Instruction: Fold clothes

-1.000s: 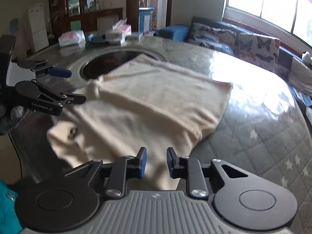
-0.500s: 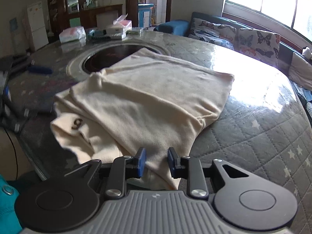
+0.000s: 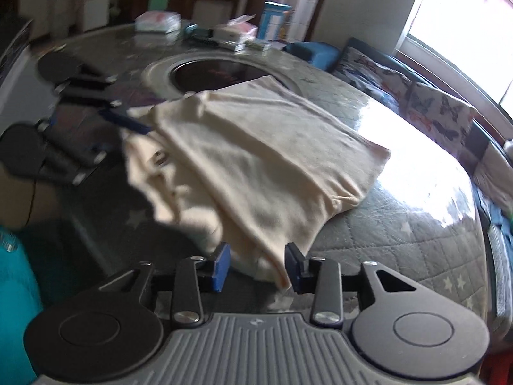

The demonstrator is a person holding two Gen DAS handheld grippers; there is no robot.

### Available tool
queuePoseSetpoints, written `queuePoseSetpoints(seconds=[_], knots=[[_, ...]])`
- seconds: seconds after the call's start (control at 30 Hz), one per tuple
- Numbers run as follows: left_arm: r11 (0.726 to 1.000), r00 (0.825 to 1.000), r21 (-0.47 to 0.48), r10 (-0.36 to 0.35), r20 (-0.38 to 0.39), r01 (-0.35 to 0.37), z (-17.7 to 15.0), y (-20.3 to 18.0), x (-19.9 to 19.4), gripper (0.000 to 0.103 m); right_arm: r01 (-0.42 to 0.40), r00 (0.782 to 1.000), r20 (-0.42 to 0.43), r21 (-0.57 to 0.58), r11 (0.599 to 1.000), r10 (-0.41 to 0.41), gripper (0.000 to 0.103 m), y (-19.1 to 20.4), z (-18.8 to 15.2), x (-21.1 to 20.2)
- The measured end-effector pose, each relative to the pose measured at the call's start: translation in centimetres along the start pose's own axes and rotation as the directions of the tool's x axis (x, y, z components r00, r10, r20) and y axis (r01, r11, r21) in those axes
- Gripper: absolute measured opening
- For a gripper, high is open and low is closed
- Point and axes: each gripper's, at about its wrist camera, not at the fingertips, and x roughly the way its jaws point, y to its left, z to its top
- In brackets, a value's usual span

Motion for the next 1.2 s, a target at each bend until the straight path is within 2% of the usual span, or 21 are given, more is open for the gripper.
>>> queuePoseSetpoints(seconds=[0.07, 0.27, 0.37, 0.47, 0.5, 0.53, 0.6, 0.7, 0.87, 1.0, 1.07, 1.1, 1.13, 1.2], knots=[[0.999, 1.0, -0.048, -0.002, 0.013, 0.003, 0.6, 1.0, 0.0, 0.015, -0.001, 1.0, 0.012, -0.031, 1.0, 0.001, 0.041, 0.5, 0.0, 0.2], [0.983, 0.999, -0.181, 0.001, 0.035, 0.005, 2.1, 4.1, 0.6, 0.014, 0.0, 0.999, 0.049, -0.123, 0.992, 0.006, 0.042, 1.9, 0.0, 0.6], [0.979, 1.0, -0.204, -0.009, 0.029, 0.015, 2.2, 4.5, 1.0, 0.014, 0.001, 0.998, 0.068, -0.165, 0.986, 0.011, 0.042, 2.6, 0.1, 1.0], [0.979, 1.0, -0.202, -0.012, 0.02, 0.016, 2.0, 4.3, 1.2, 0.014, -0.02, 0.996, 0.084, -0.128, 0.992, 0.031, 0.042, 2.1, 1.0, 2.6], [0.979, 1.0, -0.201, -0.012, 0.014, 0.014, 1.8, 4.3, 1.1, 0.015, -0.031, 0.996, 0.085, -0.116, 0.993, 0.041, 0.039, 1.9, 1.2, 3.0], [0.98, 1.0, -0.201, -0.012, 0.008, 0.013, 1.7, 4.2, 1.0, 0.017, -0.052, 0.995, 0.082, -0.098, 0.994, 0.06, 0.027, 1.7, 1.5, 3.3], [0.981, 1.0, -0.196, -0.009, -0.002, 0.008, 1.3, 4.0, 0.8, 0.021, -0.085, 0.993, 0.071, -0.064, 0.994, 0.09, 0.016, 1.1, 2.2, 3.7], [0.985, 1.0, -0.17, 0.011, -0.013, -0.013, 0.4, 3.6, 0.2, 0.026, -0.124, 0.99, 0.075, 0.003, 0.992, 0.123, 0.011, 0.0, 2.9, 3.6], [0.991, 0.998, -0.118, 0.053, -0.037, -0.057, -0.8, 2.9, -0.1, 0.041, -0.153, 0.985, 0.097, 0.077, 0.985, 0.145, 0.01, -1.4, 3.9, 3.1], [0.993, 0.995, -0.075, 0.088, -0.055, -0.092, -1.8, 2.4, -0.3, 0.041, -0.156, 0.983, 0.115, 0.1, 0.983, 0.144, 0.01, -1.9, 4.6, 2.7], [0.993, 0.993, -0.063, 0.101, -0.059, -0.105, -2.1, 2.3, -0.5, 0.037, -0.15, 0.983, 0.126, 0.1, 0.984, 0.137, 0.009, -1.9, 4.8, 2.4], [0.992, 0.993, -0.07, 0.102, -0.054, -0.105, -2.0, 2.3, -0.7, 0.032, -0.151, 0.982, 0.131, 0.1, 0.983, 0.137, 0.009, -1.8, 4.7, 2.0], [0.991, 0.994, -0.077, 0.102, -0.05, -0.106, -2.0, 2.4, -0.8, 0.019, -0.152, 0.981, 0.136, 0.099, 0.983, 0.138, 0.009, -1.8, 4.6, 1.7], [0.99, 0.994, -0.091, 0.103, -0.041, -0.106, -1.8, 2.5, -1.1, 0.014, -0.153, 0.98, 0.145, 0.098, 0.983, 0.138, 0.009, -1.7, 4.5, 0.9]])
